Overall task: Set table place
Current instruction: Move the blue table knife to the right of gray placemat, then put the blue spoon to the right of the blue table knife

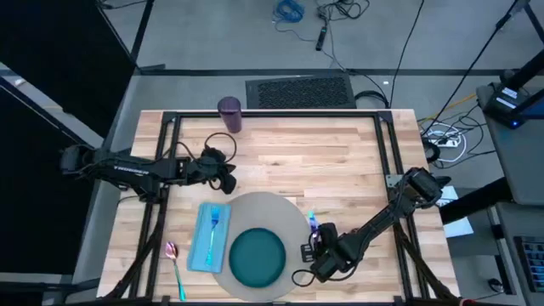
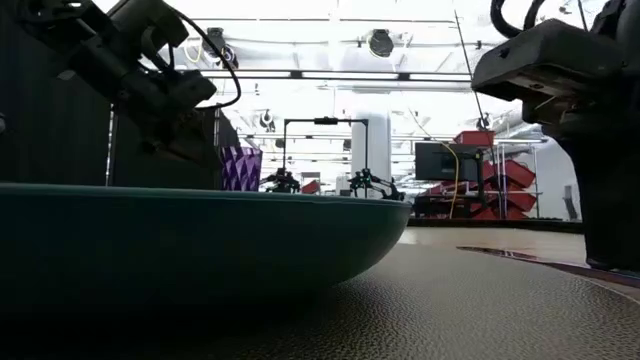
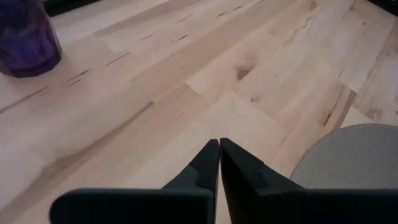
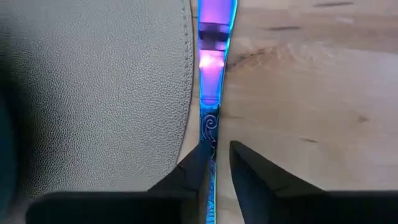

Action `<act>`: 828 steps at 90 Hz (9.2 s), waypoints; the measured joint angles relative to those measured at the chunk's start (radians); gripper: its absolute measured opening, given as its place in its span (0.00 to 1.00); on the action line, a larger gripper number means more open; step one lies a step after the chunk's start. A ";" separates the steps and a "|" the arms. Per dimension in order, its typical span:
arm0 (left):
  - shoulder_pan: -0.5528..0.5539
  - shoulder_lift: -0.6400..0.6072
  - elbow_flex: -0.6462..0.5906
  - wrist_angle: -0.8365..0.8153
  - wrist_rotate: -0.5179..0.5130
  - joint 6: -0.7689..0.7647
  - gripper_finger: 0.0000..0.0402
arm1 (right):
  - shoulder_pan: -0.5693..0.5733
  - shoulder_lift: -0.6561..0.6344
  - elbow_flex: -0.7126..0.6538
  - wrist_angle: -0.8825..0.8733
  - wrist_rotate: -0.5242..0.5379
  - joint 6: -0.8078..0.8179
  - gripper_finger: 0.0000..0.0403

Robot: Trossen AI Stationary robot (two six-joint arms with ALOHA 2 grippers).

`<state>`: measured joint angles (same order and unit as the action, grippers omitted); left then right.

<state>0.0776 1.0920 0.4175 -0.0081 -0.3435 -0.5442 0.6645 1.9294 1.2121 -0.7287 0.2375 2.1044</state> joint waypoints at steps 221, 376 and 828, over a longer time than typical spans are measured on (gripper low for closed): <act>-0.055 0.000 0.000 0.015 0.029 0.000 0.00 | -0.377 0.047 0.115 -0.113 -0.040 -1.195 0.00; -0.061 0.000 0.000 0.019 0.033 0.000 0.00 | -0.375 -0.036 0.048 -0.059 0.014 -1.149 0.00; -1.080 0.615 0.587 -0.758 0.645 -1.803 0.13 | -0.329 -0.413 -0.417 0.822 -0.135 -1.705 0.00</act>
<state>-1.0021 1.7073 1.0042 -0.7665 0.3013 -2.3471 0.3355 1.5162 0.7952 0.0929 0.1028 0.3996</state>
